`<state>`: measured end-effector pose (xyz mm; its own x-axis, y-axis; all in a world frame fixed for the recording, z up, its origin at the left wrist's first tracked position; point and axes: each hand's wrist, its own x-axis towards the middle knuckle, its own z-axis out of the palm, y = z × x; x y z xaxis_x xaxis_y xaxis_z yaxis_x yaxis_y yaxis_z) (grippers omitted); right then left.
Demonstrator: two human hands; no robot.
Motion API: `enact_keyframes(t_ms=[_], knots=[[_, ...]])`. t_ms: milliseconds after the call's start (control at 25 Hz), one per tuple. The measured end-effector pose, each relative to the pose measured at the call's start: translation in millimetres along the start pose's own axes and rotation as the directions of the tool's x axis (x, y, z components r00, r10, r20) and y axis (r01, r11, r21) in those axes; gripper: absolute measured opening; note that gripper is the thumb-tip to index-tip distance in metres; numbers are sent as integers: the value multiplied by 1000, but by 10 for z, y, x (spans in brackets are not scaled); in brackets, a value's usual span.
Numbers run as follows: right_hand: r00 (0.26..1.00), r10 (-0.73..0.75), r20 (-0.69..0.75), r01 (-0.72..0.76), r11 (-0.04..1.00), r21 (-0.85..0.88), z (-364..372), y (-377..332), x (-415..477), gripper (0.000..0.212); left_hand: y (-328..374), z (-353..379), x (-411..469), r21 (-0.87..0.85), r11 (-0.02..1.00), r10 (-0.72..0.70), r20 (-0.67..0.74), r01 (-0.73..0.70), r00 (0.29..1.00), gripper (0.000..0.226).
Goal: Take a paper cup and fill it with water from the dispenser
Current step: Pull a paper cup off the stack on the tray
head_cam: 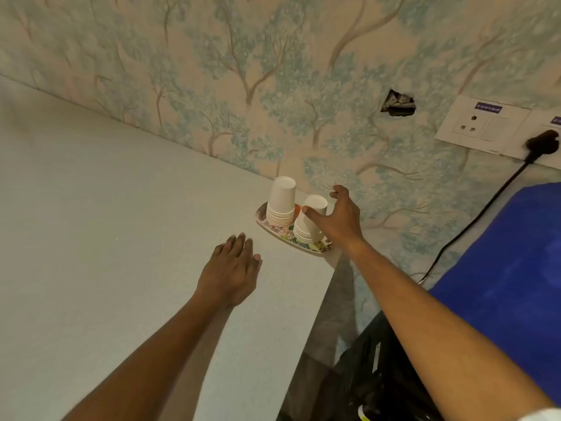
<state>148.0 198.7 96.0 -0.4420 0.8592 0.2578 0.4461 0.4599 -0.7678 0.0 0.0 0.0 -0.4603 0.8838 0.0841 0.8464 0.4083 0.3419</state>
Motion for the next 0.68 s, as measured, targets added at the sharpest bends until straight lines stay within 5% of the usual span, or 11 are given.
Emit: enact_keyframes(t_ms=[240, 680], knots=[[999, 46, -10, -46, 999, -19, 124, 24, 66, 59, -21, 21, 17, -8, 1000, 1, -34, -1, 999, 70], [997, 2, -72, 1, 999, 36, -39, -159, 75, 56, 63, -82, 2, -155, 985, -87, -48, 78, 995, 80]])
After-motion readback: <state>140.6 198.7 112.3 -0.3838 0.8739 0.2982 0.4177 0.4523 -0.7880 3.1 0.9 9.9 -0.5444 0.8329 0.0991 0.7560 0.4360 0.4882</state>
